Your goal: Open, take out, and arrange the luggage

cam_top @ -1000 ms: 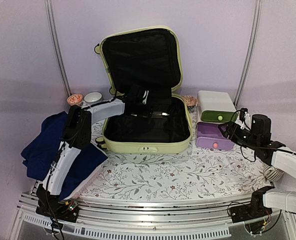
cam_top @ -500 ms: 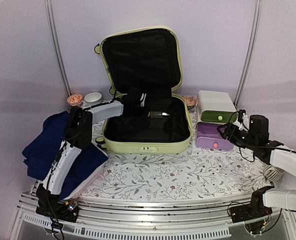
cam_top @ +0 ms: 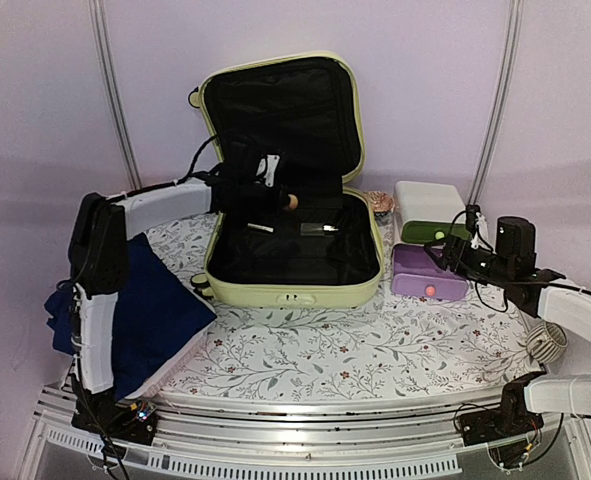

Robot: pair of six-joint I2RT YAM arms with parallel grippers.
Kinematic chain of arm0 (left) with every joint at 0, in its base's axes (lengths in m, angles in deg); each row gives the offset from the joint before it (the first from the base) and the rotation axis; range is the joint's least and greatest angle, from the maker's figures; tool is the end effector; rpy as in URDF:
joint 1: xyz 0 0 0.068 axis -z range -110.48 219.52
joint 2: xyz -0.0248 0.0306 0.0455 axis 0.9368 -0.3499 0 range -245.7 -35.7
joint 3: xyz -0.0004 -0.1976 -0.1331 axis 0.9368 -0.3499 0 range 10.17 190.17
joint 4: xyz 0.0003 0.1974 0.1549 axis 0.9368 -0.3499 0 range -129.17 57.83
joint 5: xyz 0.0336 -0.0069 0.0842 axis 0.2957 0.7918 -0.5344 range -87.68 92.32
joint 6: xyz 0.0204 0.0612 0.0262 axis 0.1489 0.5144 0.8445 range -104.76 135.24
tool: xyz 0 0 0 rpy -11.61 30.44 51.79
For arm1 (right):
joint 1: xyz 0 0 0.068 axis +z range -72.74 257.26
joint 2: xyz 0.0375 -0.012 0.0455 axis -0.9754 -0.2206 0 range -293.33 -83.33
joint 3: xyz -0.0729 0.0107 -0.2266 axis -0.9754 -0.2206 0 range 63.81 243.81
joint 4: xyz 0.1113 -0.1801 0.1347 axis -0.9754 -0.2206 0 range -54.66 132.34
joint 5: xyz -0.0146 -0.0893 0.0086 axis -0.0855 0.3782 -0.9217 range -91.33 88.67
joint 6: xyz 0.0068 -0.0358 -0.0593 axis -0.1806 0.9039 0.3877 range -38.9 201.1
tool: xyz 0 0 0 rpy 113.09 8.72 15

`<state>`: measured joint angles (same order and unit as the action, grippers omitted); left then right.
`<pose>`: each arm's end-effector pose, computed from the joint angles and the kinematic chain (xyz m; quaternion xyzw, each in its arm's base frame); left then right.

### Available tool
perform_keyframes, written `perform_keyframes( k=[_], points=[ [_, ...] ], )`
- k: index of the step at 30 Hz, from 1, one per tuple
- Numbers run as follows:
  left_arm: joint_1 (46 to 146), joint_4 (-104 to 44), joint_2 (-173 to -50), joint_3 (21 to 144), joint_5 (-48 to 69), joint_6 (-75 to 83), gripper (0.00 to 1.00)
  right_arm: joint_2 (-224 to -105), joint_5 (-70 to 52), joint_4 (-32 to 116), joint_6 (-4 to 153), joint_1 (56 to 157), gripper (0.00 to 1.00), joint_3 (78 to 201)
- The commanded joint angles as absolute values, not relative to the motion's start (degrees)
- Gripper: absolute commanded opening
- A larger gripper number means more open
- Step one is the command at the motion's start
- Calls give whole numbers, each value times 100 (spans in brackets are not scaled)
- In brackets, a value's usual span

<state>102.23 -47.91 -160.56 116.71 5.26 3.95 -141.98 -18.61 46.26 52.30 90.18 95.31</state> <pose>0.4186 -0.2722 0.2111 0.1759 0.8653 -0.1966 0.4262 0.2440 0.0734 0.2046 0.0321 0.8290 0.3109 0.4637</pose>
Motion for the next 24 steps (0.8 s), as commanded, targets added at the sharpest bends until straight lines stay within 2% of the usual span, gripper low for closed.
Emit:
perform_keyframes(
  k=[1, 4, 7, 11, 14, 19, 24],
  points=[
    [10419, -4285, -15414, 11199, 2332, 106, 0, -14501, -2815, 4738, 5996, 9283, 72, 10206],
    [10481, -4010, -15132, 10955, 3545, -271, 0, -14611, -2788, 4505, 6553, 9879, 72, 10672],
    [10612, -3844, -14959, 10853, 4451, -569, 0, -14626, -2784, 4357, 7420, 10570, 86, 10985],
    [10917, -3714, -14789, 10852, 5328, -747, 0, -14598, -2927, 4765, 8035, 10828, 89, 10919],
    [11140, -3673, -14535, 10829, 5575, -781, 0, -14396, -3244, 5367, 8584, 10828, 100, 10627],
    [11426, -3557, -14220, 10590, 5518, -636, 0, -14186, -3913, 6182, 9871, 10829, 99, 10074],
    [11566, -3507, -14139, 10510, 5499, -612, 0, -14463, -3425, 5967, 10493, 10903, 97, 10462]
  ],
)
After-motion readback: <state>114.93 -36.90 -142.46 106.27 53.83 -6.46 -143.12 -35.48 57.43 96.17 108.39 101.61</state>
